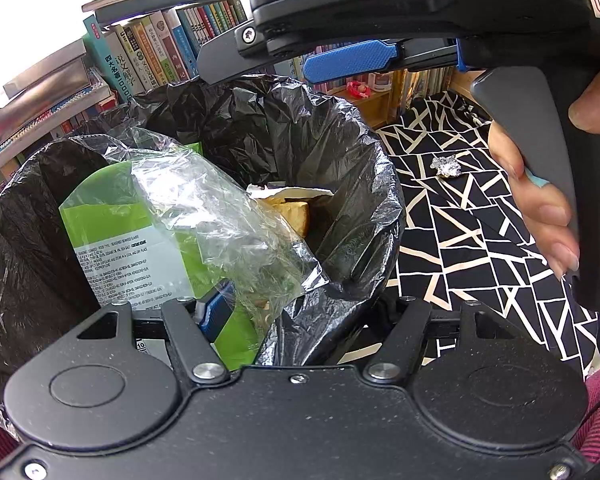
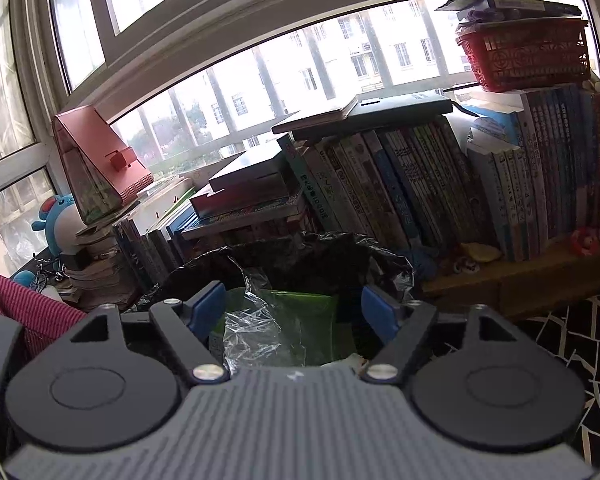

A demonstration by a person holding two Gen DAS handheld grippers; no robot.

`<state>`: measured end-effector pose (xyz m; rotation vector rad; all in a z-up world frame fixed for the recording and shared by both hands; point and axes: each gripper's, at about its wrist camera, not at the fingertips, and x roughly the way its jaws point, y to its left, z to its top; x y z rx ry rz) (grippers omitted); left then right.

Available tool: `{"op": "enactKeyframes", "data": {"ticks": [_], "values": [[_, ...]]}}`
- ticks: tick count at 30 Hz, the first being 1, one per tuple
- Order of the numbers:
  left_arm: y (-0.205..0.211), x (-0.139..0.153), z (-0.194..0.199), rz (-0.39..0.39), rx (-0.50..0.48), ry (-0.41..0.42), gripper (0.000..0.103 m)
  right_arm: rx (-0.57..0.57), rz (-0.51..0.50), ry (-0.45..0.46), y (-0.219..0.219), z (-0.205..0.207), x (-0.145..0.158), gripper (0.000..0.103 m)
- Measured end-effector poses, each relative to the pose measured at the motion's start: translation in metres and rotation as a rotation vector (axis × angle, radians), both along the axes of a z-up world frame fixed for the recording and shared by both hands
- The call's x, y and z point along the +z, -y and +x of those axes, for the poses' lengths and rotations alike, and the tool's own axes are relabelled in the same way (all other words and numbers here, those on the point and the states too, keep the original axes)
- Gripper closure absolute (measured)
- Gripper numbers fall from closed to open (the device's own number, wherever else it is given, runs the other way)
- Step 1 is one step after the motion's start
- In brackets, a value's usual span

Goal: Collect trash
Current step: 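Carry the tissue over the trash bag and open the right tool, then move the right tool to the crumpled foil on the cloth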

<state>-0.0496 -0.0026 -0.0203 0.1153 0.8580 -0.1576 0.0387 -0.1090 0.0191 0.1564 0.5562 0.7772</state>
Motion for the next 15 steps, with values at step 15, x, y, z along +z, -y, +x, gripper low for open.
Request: {"op": "enactKeyframes", "data": {"ticks": [15], "values": [[0.000,0.000,0.000,0.000,0.000,0.000,0.038,-0.144,0.004,0.050,0.031,0.013,0.008,0.015]]}}
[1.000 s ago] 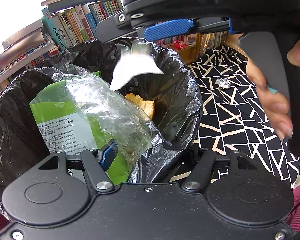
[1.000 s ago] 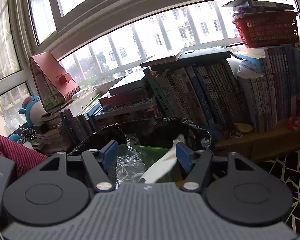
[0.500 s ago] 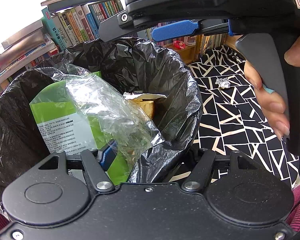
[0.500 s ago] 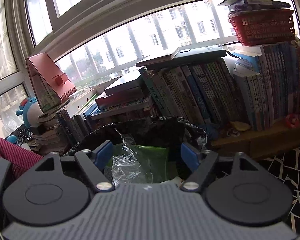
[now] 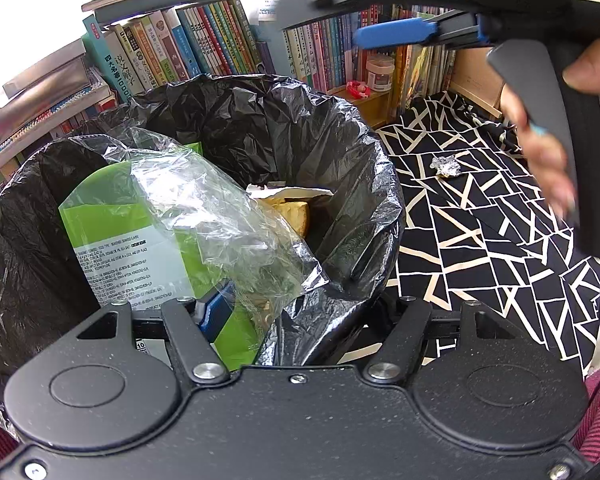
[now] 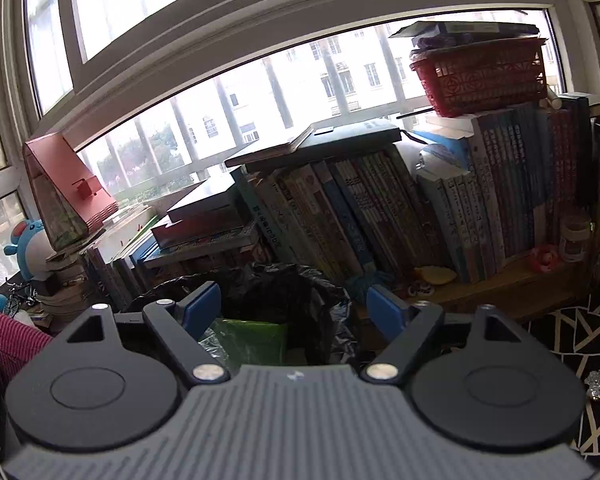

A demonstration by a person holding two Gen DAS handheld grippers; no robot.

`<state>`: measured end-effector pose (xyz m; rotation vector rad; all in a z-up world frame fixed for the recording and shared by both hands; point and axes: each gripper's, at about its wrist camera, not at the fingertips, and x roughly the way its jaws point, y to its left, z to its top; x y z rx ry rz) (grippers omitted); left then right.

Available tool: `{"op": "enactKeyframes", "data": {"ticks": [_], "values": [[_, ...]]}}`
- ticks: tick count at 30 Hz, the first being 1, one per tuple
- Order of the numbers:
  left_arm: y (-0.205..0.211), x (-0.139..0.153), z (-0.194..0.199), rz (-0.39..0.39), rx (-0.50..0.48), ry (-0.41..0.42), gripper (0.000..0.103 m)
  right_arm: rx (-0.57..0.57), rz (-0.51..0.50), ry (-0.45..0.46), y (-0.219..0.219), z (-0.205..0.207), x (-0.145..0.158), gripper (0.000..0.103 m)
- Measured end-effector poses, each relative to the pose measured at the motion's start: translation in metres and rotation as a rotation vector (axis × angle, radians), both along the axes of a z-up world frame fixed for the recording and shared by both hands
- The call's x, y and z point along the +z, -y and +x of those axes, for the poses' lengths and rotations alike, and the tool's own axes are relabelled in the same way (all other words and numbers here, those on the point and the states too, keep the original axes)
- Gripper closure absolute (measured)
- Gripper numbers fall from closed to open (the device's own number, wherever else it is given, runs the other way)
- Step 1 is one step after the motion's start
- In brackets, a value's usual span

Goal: Collect trash
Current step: 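Move the right tool to the crumpled foil on the cloth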

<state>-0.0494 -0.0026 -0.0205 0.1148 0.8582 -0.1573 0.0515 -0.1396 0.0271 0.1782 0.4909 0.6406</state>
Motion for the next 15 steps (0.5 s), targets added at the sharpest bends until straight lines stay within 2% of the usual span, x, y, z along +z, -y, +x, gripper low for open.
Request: {"op": "enactKeyframes", "data": {"ticks": [6,11,15], "values": [[0.000,0.000,0.000,0.001,0.004,0.002,0.038,-0.275,-0.048,0.020,0.052,0.027,-0.008,0.011],[0.001,0.000,0.000,0.003,0.006,0.003,0.037,-0.573,-0.053,-0.111,0.114,0.064,-0.043,0.010],[0.001,0.000,0.000,0.003,0.006,0.003,0.037,-0.743,-0.134,-0.214,0.145,0.086,-0.084,0.008]]}}
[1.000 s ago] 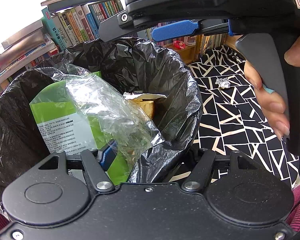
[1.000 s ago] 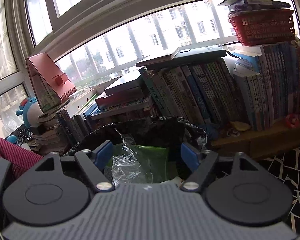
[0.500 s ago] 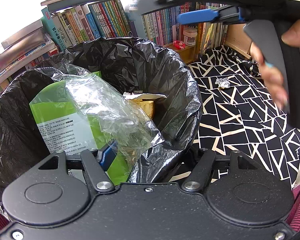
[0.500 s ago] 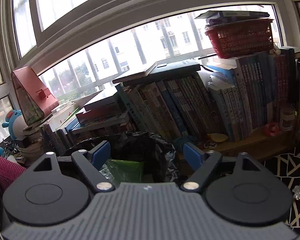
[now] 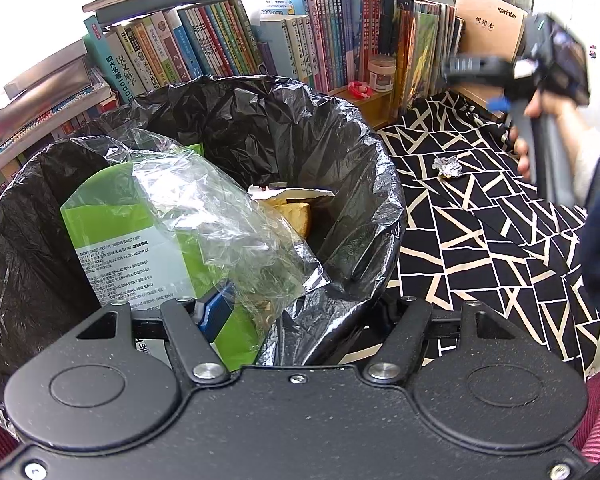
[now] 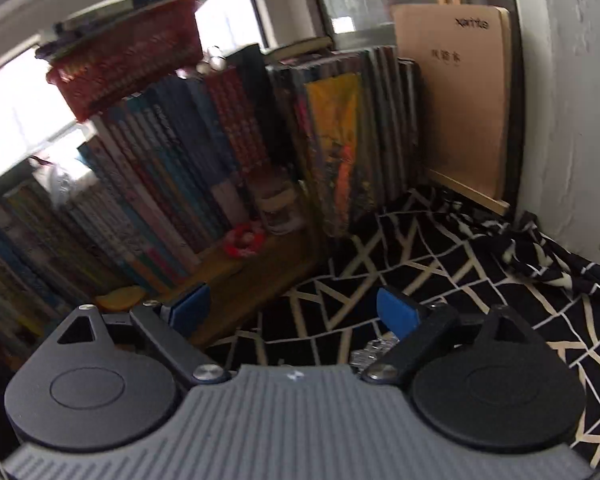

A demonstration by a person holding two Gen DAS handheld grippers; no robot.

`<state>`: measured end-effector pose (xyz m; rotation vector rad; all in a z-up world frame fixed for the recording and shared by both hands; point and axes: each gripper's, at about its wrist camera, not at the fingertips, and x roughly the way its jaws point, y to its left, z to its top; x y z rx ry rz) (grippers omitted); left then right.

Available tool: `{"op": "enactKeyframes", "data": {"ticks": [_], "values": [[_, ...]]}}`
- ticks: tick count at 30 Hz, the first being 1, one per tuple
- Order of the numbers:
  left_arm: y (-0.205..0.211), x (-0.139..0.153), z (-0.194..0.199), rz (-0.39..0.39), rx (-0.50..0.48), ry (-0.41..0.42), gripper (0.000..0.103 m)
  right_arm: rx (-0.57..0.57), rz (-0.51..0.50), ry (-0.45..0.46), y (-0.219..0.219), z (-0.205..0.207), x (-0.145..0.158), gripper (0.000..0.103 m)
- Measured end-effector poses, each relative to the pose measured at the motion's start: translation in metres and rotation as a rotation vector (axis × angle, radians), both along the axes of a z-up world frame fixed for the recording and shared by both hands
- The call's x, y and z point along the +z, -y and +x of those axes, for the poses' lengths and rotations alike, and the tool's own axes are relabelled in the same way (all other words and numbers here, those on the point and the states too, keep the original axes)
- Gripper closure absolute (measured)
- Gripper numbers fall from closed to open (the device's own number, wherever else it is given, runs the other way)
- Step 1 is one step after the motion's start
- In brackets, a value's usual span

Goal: Collect trash
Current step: 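Move the right tool to the crumpled foil on the cloth, then close the right tool on the foil and gold wrapper and lift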

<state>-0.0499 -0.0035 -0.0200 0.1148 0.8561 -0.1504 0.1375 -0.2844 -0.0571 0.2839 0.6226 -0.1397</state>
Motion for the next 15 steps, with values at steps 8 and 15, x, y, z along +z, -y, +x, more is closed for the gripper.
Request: {"op": "enactKeyframes", "data": {"ticks": [8,15], "values": [[-0.001,-0.001,0.002,-0.002,0.001,-0.020,0.037,-0.064,-0.167,-0.201,0.014,0.036,-0.085,0.003],[-0.001,-0.001,0.003,-0.005,-0.006,-0.025,0.037,-0.077,-0.177,-0.224,0.011,0.041,-0.127,0.000]]}}
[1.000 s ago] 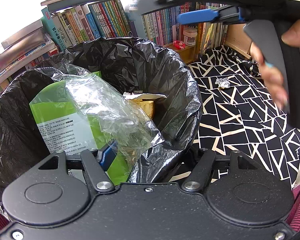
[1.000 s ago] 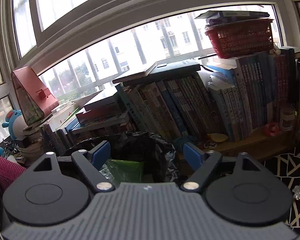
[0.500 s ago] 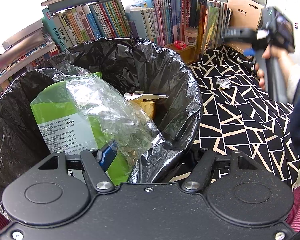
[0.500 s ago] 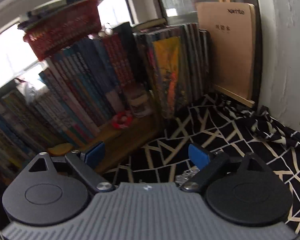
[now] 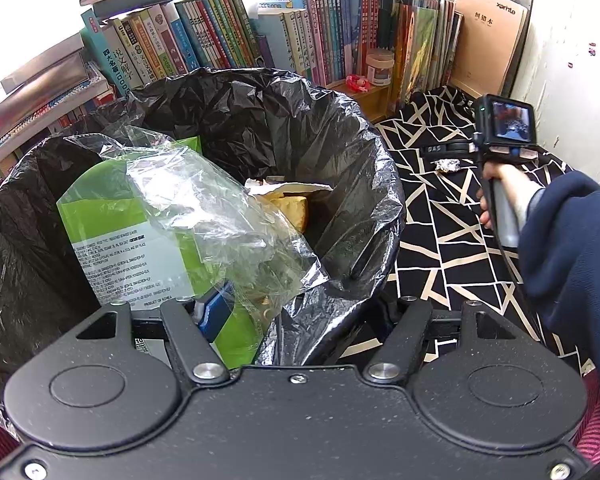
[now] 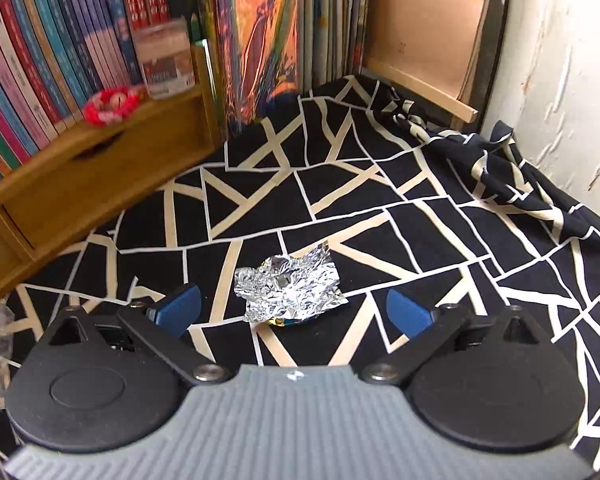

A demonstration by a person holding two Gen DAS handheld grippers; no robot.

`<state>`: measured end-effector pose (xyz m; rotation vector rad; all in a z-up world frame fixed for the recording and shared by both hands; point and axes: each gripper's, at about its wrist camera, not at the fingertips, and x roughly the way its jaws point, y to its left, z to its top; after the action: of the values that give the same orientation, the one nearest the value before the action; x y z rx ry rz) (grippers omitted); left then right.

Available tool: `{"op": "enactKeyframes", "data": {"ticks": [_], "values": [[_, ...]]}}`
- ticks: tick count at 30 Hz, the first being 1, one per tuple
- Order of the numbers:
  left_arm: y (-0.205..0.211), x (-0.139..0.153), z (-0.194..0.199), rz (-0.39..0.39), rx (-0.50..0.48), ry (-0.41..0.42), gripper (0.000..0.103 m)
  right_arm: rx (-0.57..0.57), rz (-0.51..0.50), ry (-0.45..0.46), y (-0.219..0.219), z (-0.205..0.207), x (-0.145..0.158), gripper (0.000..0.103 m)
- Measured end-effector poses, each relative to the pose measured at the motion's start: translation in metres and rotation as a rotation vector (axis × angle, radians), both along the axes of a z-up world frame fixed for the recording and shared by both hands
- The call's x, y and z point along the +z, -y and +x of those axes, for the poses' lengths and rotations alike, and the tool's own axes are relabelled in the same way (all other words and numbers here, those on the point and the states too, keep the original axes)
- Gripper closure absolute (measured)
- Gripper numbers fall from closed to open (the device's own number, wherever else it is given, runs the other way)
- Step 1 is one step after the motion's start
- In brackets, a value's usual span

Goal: Collect trash
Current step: 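Close the right tool on the foil and gold wrapper and lift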

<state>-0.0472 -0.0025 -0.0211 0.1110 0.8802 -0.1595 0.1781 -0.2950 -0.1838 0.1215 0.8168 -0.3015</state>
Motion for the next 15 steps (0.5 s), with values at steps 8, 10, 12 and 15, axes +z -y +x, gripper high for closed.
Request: {"op": "enactKeyframes", "data": {"ticks": [8,10,12,15], "values": [[0.002,0.000,0.000,0.009,0.012,0.000,0.037,-0.030,-0.010,-0.049,0.006,0.021,-0.018,0.010],[0.002,0.001,0.000,0.011,0.013,0.002,0.037,-0.039,-0.002,-0.069,0.007,0.023,-0.022,0.035],[0.002,0.001,0.000,0.010,0.014,0.005,0.037,-0.022,0.003,-0.063,0.005,0.020,-0.019,0.049],[0.002,0.001,-0.001,0.011,0.013,0.004,0.037,0.007,0.004,-0.058,-0.001,0.013,-0.013,0.079]]}}
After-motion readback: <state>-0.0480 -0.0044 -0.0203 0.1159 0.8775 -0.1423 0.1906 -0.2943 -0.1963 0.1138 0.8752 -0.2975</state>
